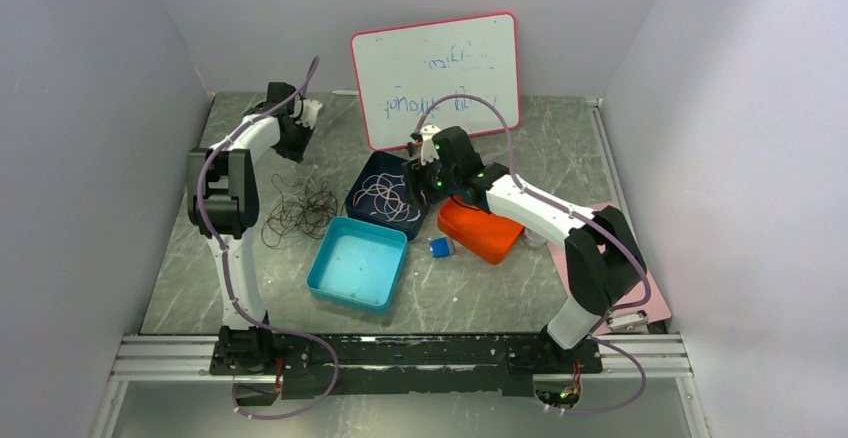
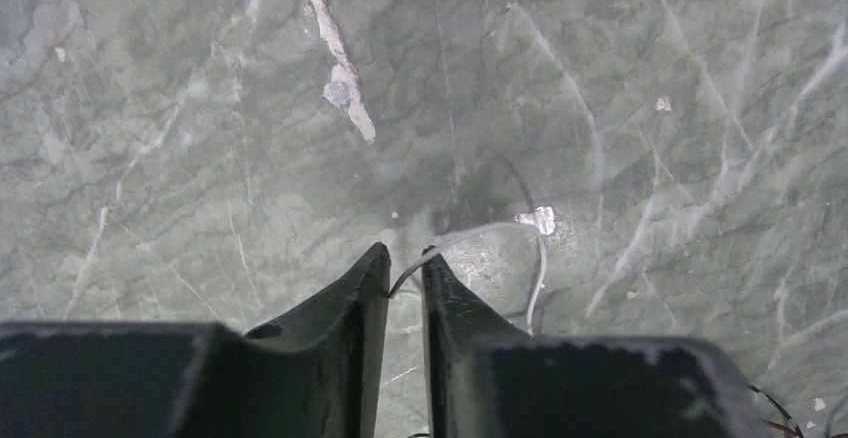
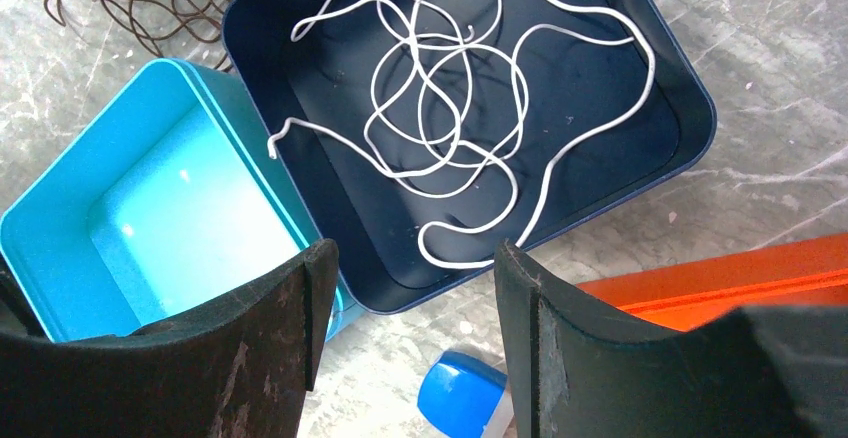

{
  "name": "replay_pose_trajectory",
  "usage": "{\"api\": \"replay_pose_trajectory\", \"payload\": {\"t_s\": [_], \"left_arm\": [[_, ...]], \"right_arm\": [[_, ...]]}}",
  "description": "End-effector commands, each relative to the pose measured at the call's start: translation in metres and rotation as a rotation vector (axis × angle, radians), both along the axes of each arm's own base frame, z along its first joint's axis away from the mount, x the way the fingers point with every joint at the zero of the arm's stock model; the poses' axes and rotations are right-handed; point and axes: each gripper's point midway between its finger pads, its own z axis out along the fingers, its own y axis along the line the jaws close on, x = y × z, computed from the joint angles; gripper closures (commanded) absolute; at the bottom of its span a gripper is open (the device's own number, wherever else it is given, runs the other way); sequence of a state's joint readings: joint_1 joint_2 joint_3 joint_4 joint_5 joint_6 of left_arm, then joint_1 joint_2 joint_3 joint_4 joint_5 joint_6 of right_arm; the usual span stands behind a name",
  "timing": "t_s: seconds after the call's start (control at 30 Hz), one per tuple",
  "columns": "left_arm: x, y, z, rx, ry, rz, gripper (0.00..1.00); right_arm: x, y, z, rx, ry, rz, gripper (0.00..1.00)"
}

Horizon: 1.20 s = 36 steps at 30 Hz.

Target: Untangle the cables

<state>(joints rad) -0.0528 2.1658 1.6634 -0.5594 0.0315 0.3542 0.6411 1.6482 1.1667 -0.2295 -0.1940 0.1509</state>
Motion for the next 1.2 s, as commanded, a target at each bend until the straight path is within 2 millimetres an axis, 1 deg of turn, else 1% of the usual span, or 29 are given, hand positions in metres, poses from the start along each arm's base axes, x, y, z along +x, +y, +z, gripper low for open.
{"api": "replay_pose_trajectory", "payload": {"t_s": [0.0,0.1,0.2,0.3,0.43,0.5,0.53,0.63,0.73,0.77,0.87,0.93,1.03,1.17], "left_arm": [[0.014,0.001,0.003,-0.035,-0.039,-0.008,0.82],[0.015,0.002,0.005,-0.035,-0.045,0.001,0.92],[0.018,0.004,0.014,-0.030,-0.069,0.030,0.93],[0.019,0.006,0.032,-0.032,-0.103,0.065,0.93],[0.017,0.004,0.075,-0.077,-0.196,0.126,0.93],[0.012,0.005,0.097,-0.092,-0.255,0.161,0.93],[0.010,0.006,0.111,-0.098,-0.294,0.175,0.93],[-0.002,0.008,0.150,-0.123,-0.392,0.206,0.93],[-0.015,0.006,0.184,-0.160,-0.470,0.222,0.93],[-0.022,0.004,0.202,-0.182,-0.509,0.222,0.93],[-0.041,-0.006,0.232,-0.259,-0.570,0.205,0.93],[-0.054,-0.010,0.249,-0.297,-0.605,0.205,0.93],[-0.074,-0.009,0.273,-0.319,-0.659,0.216,0.93],[-0.097,-0.007,0.303,-0.341,-0.732,0.237,0.93]], "right_arm": [[-0.004,0.000,0.013,0.022,-0.014,0.006,0.38],[-0.003,0.000,0.015,0.022,-0.018,0.004,0.38],[-0.002,0.000,0.015,0.022,-0.023,0.002,0.38],[-0.002,-0.001,0.018,0.030,-0.032,-0.007,0.38],[0.001,0.000,0.027,0.065,-0.065,-0.028,0.38],[0.003,0.000,0.033,0.087,-0.088,-0.038,0.38],[0.004,0.000,0.037,0.098,-0.101,-0.043,0.38],[0.008,0.000,0.050,0.134,-0.146,-0.061,0.37],[0.010,0.003,0.064,0.177,-0.188,-0.066,0.35],[0.011,0.004,0.068,0.194,-0.199,-0.069,0.35],[0.013,0.012,0.084,0.267,-0.231,-0.056,0.34],[0.013,0.022,0.096,0.326,-0.248,-0.032,0.33],[0.014,0.039,0.117,0.412,-0.281,0.021,0.32],[0.016,0.068,0.137,0.460,-0.330,0.088,0.30]]}}
